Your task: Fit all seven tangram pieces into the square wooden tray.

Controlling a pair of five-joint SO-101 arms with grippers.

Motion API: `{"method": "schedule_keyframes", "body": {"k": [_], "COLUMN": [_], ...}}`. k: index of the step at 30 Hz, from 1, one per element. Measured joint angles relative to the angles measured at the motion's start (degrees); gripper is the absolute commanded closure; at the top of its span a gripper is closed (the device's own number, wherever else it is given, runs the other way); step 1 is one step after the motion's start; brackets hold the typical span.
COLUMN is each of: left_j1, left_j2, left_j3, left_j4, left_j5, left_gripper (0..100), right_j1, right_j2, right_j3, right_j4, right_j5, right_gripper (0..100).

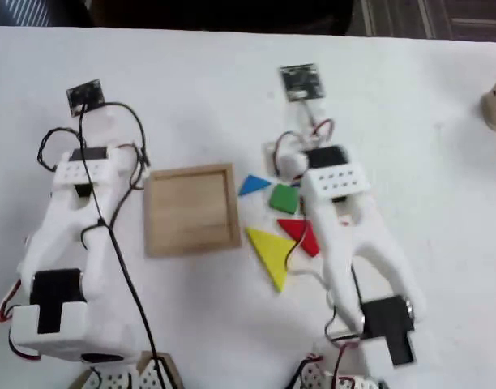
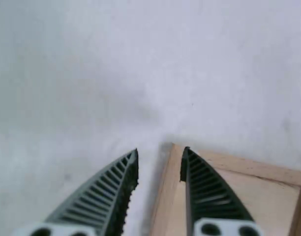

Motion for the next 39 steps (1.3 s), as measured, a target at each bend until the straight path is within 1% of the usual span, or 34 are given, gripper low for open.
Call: {"method": "schedule_keyframes", "body": {"k": [3,6,12,15,19,22,27,32,39], "left_j1": [0.0,0.0,0.0,0.0,0.0,0.0,0.0,0.0,0.0], "left_j2": [0.0,0.0,0.0,0.0,0.0,0.0,0.0,0.0,0.0], "left_j3": [0.0,0.0,0.0,0.0,0.0,0.0,0.0,0.0,0.0], "left_j4": [0.0,0.0,0.0,0.0,0.0,0.0,0.0,0.0,0.0], "left_j5": [0.0,0.0,0.0,0.0,0.0,0.0,0.0,0.0,0.0], "left_gripper": [84,84,84,84,84,84,84,84,84], "right_j1": [1.67,2.11,2.73,3.96,4.04,4.13,6.68,7.38,8.35], "right_j2": [5.63,11.6,23.65,29.45,34.99,35.69,35.69,35.69,35.69], "right_j3": [-5.36,-11.08,-21.01,-25.49,-29.98,-32.35,-33.05,-33.23,-32.62], "right_j4": [2.64,6.33,8.35,8.35,10.2,13.45,16.7,22.77,23.65], "right_j5": [0.44,3.52,14.59,17.49,18.46,18.55,18.55,18.55,18.55], "right_gripper": [92.0,85.3,84.1,84.1,84.1,84.0,84.2,84.3,84.3]}}
